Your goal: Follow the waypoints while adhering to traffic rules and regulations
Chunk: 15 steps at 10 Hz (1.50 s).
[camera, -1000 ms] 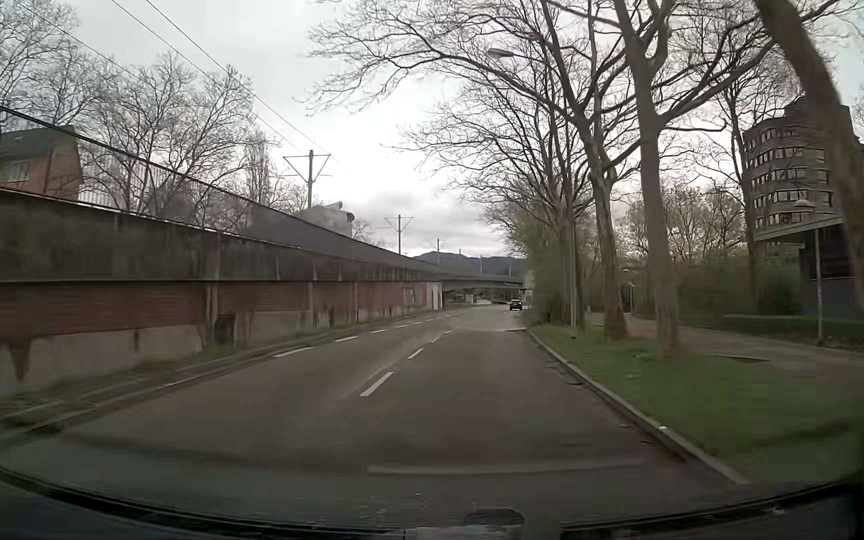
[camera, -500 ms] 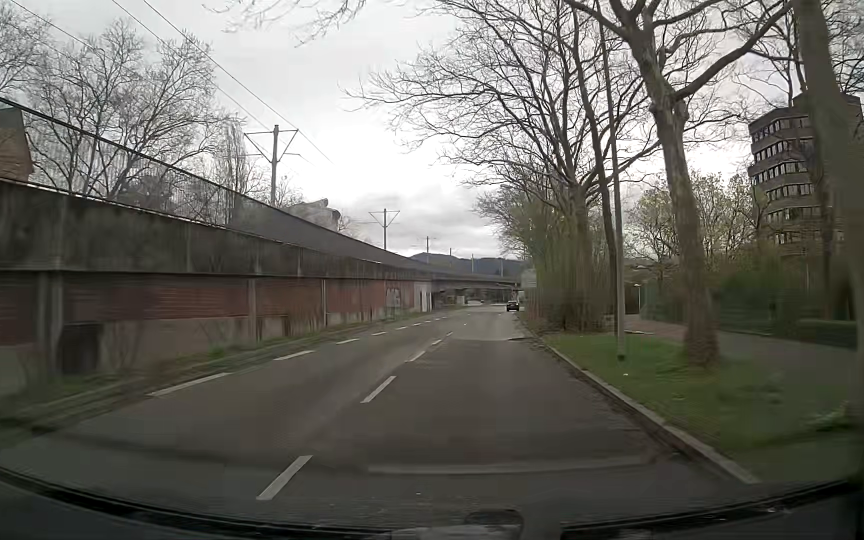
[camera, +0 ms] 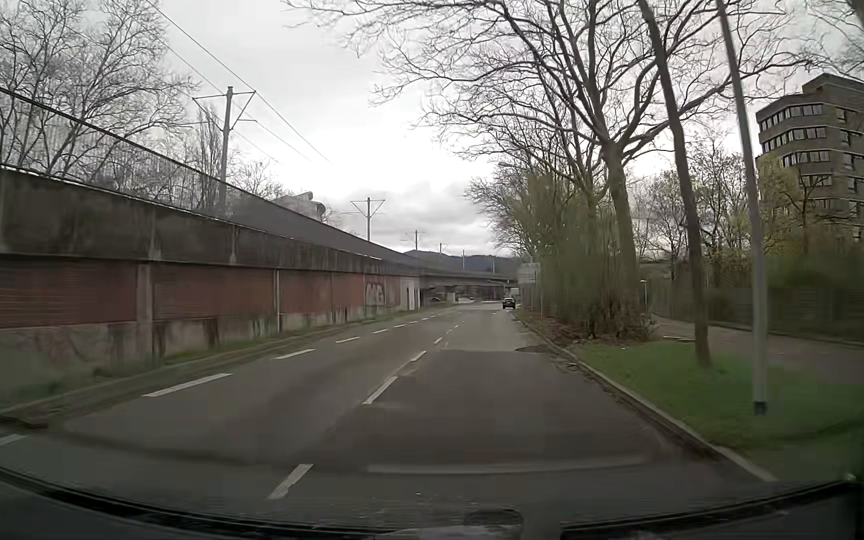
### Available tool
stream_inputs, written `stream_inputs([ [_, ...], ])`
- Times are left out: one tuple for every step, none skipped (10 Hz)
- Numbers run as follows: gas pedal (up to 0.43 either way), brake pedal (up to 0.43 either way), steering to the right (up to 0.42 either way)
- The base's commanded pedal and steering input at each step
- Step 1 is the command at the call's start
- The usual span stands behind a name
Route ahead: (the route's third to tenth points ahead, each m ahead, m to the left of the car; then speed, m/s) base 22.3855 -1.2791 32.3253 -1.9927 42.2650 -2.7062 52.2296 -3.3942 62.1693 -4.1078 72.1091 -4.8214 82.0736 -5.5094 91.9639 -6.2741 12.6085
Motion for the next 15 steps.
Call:
stream_inputs([
  [0.118,0.000,0.016],
  [0.118,0.000,0.017],
  [0.118,0.000,0.017],
  [0.118,0.000,0.017],
  [0.118,0.000,0.017],
  [0.118,0.000,0.017],
  [0.118,0.000,0.017],
  [0.118,0.000,0.017],
  [0.118,0.000,0.016],
  [0.118,0.000,0.015],
  [0.118,0.000,0.015],
  [0.118,0.000,0.015],
  [0.118,0.000,0.014],
  [0.118,0.000,0.013],
  [0.118,0.000,0.012],
])
